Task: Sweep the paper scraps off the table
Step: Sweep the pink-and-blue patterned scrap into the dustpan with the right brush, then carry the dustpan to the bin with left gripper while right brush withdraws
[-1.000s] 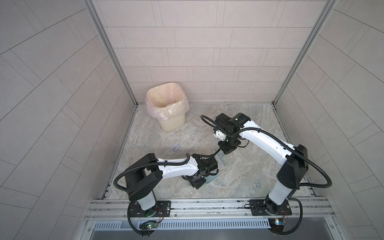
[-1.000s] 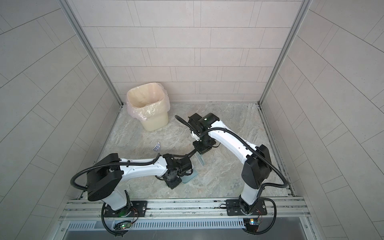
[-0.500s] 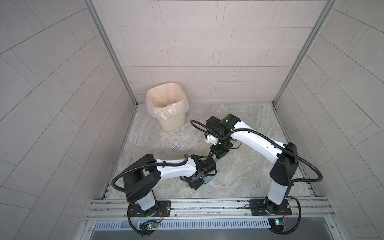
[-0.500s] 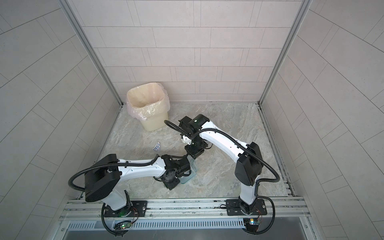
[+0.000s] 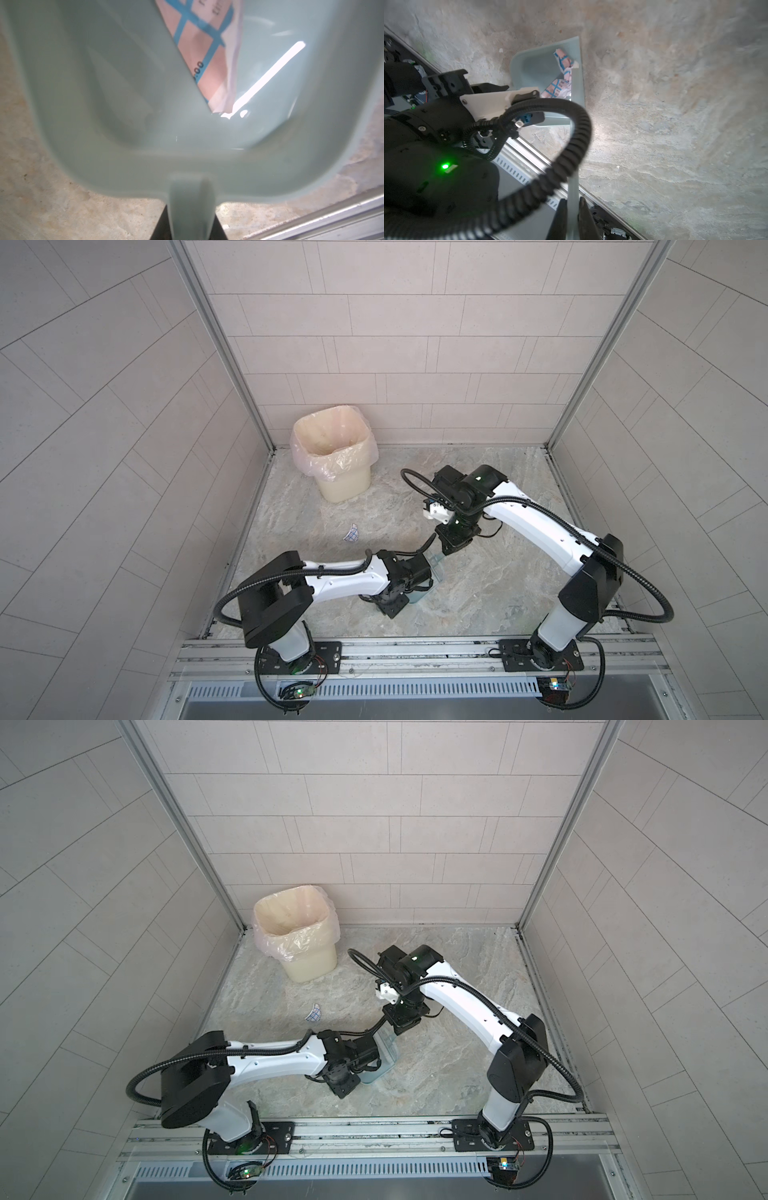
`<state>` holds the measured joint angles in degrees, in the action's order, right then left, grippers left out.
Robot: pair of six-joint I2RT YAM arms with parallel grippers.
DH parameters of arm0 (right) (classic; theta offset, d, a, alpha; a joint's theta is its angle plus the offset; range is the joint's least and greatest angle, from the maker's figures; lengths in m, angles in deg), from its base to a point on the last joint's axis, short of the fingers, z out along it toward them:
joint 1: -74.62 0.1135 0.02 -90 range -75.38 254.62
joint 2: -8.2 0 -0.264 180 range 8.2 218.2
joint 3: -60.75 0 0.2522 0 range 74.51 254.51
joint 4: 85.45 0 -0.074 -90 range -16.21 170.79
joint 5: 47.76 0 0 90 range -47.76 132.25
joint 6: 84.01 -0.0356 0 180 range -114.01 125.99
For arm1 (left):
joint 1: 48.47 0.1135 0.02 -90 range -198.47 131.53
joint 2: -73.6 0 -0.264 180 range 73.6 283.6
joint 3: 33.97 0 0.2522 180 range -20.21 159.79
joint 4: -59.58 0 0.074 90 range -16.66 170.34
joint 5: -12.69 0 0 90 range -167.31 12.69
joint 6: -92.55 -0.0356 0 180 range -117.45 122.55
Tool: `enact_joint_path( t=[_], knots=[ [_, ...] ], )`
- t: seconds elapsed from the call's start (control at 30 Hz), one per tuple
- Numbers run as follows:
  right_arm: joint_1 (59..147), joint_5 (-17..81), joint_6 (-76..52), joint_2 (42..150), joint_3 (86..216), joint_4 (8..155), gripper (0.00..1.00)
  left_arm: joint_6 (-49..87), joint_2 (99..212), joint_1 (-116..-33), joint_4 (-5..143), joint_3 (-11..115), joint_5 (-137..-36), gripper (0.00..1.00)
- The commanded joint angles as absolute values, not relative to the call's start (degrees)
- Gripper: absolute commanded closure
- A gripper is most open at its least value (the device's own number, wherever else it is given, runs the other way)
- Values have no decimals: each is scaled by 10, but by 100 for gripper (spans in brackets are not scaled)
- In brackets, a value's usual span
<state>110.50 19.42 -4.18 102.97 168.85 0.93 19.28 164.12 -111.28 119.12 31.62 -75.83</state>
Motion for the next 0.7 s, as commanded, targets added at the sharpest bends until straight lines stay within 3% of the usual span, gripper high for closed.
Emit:
enact_joint_path(
  t=[0.0, 0.43, 0.67],
  knots=[
    [1072, 204, -45, 982, 1682, 2, 100, 210, 1606, -1116, 1185, 306, -727, 100],
    [965, 170, -50, 889, 1578, 65, 100, 216, 1475, -1111, 1230, 345, -594, 100],
    [940, 147, -29, 877, 1532, 82, 100, 207, 1435, -1040, 1331, 450, -594, 100]
  ],
)
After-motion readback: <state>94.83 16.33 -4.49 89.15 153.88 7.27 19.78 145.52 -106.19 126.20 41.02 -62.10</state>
